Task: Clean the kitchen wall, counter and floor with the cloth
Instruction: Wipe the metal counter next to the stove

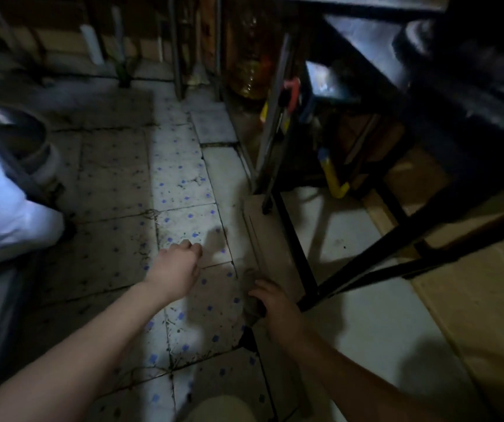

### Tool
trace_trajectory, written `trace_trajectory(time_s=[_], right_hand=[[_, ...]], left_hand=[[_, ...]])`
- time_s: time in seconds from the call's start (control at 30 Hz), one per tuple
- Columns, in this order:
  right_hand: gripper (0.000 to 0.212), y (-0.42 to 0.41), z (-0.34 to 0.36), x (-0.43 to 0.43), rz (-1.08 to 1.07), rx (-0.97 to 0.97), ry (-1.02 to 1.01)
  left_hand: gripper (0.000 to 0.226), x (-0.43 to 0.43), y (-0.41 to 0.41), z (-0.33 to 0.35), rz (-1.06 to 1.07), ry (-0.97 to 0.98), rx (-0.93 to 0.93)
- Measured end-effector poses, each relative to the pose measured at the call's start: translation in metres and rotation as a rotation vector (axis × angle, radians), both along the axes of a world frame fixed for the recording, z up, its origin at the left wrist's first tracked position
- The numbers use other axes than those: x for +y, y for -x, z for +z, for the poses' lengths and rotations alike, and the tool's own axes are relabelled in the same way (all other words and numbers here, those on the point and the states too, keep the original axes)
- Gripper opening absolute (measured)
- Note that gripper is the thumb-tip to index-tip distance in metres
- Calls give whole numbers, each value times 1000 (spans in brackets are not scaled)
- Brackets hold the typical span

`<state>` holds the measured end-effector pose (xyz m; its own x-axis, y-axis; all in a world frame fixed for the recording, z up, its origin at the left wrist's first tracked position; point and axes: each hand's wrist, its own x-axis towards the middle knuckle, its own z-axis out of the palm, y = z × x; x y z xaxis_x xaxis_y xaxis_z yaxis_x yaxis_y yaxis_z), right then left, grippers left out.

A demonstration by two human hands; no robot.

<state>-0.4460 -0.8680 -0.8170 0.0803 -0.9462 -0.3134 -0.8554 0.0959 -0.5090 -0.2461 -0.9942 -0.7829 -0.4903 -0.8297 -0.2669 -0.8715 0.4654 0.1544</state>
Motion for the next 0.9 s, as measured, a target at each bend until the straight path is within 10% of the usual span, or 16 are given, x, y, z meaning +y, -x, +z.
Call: trace_trajectory(time_s=[0.9], right_hand=[[42,14,395,-10,-22,198,184]], left_hand=[[31,-8,-3,391,112,-15,112]])
